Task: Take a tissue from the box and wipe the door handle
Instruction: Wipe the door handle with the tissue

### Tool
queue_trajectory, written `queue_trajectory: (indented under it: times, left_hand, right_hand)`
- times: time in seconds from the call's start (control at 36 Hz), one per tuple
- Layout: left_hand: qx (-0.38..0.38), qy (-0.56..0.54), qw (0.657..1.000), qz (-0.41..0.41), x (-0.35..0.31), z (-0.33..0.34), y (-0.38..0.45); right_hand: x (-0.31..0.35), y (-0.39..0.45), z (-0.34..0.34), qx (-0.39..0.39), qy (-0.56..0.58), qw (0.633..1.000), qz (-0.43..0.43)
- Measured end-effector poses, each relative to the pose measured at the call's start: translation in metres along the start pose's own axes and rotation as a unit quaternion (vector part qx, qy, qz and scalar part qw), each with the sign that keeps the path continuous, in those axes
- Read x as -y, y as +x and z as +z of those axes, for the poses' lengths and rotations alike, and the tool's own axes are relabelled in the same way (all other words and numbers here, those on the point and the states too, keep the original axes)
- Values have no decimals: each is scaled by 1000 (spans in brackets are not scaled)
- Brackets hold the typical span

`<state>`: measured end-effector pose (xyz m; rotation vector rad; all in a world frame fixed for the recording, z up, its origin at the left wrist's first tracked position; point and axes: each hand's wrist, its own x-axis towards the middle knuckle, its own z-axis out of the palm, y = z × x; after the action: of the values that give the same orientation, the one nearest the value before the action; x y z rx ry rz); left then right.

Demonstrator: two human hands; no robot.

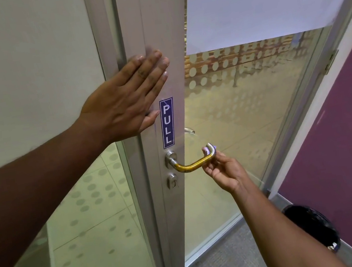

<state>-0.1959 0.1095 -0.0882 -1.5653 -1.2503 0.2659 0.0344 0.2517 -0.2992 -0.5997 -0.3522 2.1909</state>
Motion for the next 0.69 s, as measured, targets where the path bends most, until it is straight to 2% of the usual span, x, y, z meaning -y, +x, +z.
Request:
queue_trajectory:
  times: [0.28,0.53,0.69]
  left_hand:
    - [8,7,1000,6,0,-3,0]
    - [12,1,1000,2,0,-3,0]
    - [10,2,1000,5,-1,-2,0]
  right_hand:
    - [-2,5,-3,16,49,998,23]
    - [1,4,-11,26,25,999,29]
    - [2,6,-9,32,48,998,26]
